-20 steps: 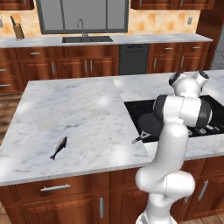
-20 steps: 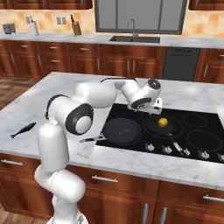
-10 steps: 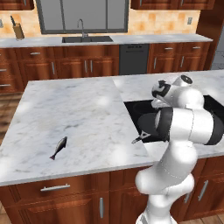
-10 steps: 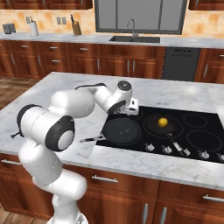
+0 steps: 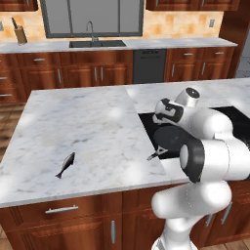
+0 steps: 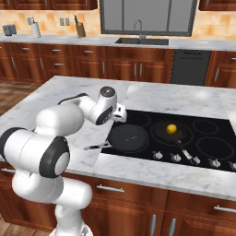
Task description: Place both pans onto different burners. Then place the lemon and the fish on different pans.
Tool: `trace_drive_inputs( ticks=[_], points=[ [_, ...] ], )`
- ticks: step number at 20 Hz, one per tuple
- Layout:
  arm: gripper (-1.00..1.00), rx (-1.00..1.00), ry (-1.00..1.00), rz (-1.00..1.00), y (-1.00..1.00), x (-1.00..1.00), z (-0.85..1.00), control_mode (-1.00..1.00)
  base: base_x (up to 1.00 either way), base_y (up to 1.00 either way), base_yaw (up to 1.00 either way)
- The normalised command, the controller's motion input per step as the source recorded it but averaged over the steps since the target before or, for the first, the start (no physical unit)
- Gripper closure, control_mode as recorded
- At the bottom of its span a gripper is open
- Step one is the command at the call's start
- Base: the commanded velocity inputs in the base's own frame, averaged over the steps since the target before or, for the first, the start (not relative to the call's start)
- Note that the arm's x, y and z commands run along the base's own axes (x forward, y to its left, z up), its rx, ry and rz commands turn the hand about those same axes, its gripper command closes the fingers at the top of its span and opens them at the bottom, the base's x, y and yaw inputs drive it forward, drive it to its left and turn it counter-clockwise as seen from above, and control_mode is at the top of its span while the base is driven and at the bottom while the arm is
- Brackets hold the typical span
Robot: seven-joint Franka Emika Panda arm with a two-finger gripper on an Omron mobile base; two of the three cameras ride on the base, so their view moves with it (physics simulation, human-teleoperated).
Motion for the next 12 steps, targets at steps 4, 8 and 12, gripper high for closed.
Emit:
trace_drive_inputs(
  ticks=[4,8,12],
  points=[
    [-1.00,0.14,0.00,-0.05,0.60,-0.11,0.01,-1.00,0.00,0.00,0.00],
    [-1.00,0.07,0.02,-0.01,0.71,-0.09,0.00,-1.00,0.00,0.00,0.00],
    [-1.00,0.00,0.04,0.00,0.85,-0.04,0.00,-1.00,0.00,0.00,0.00]
  ],
)
